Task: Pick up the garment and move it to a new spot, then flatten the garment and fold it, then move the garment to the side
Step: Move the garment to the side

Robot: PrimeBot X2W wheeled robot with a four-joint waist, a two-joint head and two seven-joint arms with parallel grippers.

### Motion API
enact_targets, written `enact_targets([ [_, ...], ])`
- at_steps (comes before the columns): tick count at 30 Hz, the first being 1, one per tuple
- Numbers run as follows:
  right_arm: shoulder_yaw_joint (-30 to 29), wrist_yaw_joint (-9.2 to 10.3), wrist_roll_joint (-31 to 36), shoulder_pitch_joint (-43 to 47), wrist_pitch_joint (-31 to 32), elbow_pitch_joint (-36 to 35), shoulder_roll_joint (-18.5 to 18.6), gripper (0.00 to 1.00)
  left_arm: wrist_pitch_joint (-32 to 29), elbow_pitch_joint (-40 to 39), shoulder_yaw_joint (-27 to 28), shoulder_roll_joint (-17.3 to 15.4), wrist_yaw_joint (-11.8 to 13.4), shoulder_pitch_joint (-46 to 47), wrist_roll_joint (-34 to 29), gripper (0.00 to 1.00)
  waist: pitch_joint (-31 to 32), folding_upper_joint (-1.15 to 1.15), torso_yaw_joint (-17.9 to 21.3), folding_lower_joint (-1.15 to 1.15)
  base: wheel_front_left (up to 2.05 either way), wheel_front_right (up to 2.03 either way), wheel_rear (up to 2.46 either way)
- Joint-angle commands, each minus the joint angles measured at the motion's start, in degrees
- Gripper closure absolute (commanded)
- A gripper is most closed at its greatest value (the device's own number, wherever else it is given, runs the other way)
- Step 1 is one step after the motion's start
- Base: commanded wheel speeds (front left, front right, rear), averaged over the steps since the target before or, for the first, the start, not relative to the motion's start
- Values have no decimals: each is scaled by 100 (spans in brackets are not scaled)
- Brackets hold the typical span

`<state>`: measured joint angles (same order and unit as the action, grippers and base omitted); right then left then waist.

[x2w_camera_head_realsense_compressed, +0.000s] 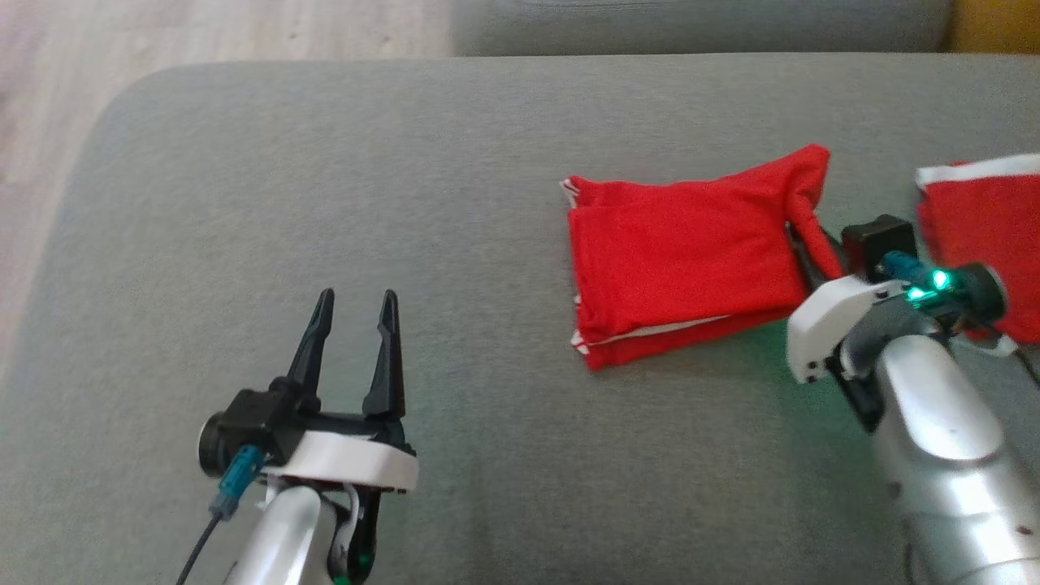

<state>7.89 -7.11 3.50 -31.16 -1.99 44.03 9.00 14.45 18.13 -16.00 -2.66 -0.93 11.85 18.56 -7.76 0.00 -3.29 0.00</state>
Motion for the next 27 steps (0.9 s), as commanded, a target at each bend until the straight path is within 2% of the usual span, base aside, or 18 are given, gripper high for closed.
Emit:
enact_targets([
  [1, 172, -37, -42, -75, 47, -304, 171, 100, 55, -186, 238, -22, 31, 117, -49, 0, 34, 0, 269, 0, 0, 0, 0],
  [8, 293, -37, -361, -130, 513, -1005, 1496, 100, 55, -282, 269, -22, 12, 297, -55, 0, -269, 0, 564, 0, 0, 0, 0],
  [12, 182, -37, -324, -276, 715, -1131, 2245, 100, 55, -261, 314, -22, -85, 461, -143, 0, -515, 0, 577, 0, 0, 0, 0],
  [15, 15, -37, -305, -389, 832, -1081, 2672, 100, 55, -232, 347, -21, -146, 524, -168, 0, -683, 0, 565, 0, 0, 0, 0],
  [18, -127, -37, -245, -453, 888, -1003, 2961, 100, 55, -211, 352, -21, -182, 579, -160, 0, -823, 0, 538, 0, 0, 0, 0],
  [22, -313, -37, -220, -528, 852, -884, 3147, 100, 55, -202, 337, -21, -198, 639, -142, 0, -941, 0, 513, 0, 0, 0, 0],
  [27, -379, -37, -226, -610, 727, -794, 3191, 100, 55, -182, 344, -21, -219, 710, -134, 0, -1057, 0, 474, 0, 0, 0, 0],
])
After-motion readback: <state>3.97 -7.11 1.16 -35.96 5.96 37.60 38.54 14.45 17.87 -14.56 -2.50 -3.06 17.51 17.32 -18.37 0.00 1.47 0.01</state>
